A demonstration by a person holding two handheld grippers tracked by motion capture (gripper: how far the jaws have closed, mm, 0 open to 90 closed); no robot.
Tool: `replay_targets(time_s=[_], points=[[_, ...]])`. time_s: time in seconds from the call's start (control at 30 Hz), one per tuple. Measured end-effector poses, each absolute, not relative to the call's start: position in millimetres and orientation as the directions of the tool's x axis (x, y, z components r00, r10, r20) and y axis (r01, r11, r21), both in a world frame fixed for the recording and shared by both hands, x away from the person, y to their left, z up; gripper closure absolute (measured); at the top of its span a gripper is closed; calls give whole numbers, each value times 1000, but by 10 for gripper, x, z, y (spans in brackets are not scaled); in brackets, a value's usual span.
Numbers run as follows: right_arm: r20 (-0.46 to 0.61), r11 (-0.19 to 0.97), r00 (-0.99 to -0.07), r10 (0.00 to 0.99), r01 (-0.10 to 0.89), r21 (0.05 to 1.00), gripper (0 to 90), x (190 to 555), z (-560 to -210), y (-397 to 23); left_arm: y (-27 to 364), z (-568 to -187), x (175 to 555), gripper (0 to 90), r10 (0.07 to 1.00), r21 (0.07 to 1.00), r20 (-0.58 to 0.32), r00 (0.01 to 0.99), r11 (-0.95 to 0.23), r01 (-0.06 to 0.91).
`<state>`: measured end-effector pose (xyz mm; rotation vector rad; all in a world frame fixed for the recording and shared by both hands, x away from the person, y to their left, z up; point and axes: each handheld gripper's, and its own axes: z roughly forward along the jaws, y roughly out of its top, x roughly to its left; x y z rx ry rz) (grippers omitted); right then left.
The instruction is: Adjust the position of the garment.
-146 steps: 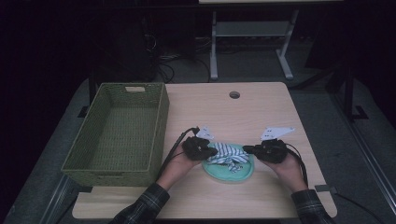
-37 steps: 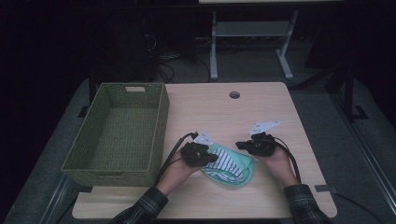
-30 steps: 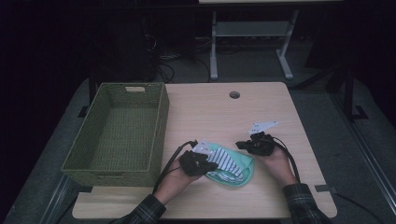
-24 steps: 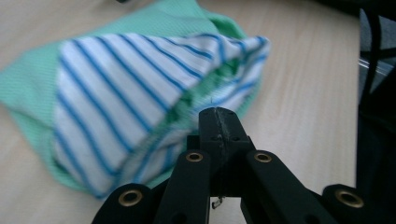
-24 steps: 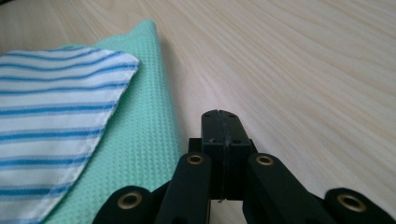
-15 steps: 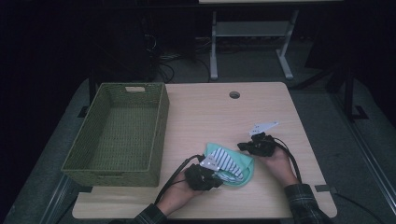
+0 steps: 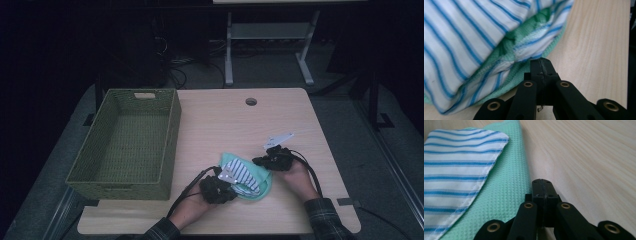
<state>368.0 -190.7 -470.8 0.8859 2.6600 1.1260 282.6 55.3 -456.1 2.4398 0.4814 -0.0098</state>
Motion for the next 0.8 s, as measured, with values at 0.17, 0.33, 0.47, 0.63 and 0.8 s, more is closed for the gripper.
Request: replay_targets(time_s=[0.17,0.33,0.47,0.63,0.8], points=[[122,549,-821,558,476,687,899,3622,-4689,-1937,615,-4542,2885,895,361,599,-117,925,-717,356],[132,550,-823,553,479,684,898,3554,-4660,-1979,654,-4533,2921,895,368,592,-106,924,-723,356],[133,556,-827,547,477,681,898,3512,-4655,-1992,667,-4540,2938,895,388,597,-110,915,-710,373],[135,567,-828,543,481,669,898,3446,-4652,-2011,736,-4517,3012,895,397,592,-89,913,-716,369],[133,576,-832,538,478,663,898,3381,-4662,-2036,775,-4507,3060,895,422,597,-87,903,-703,386]])
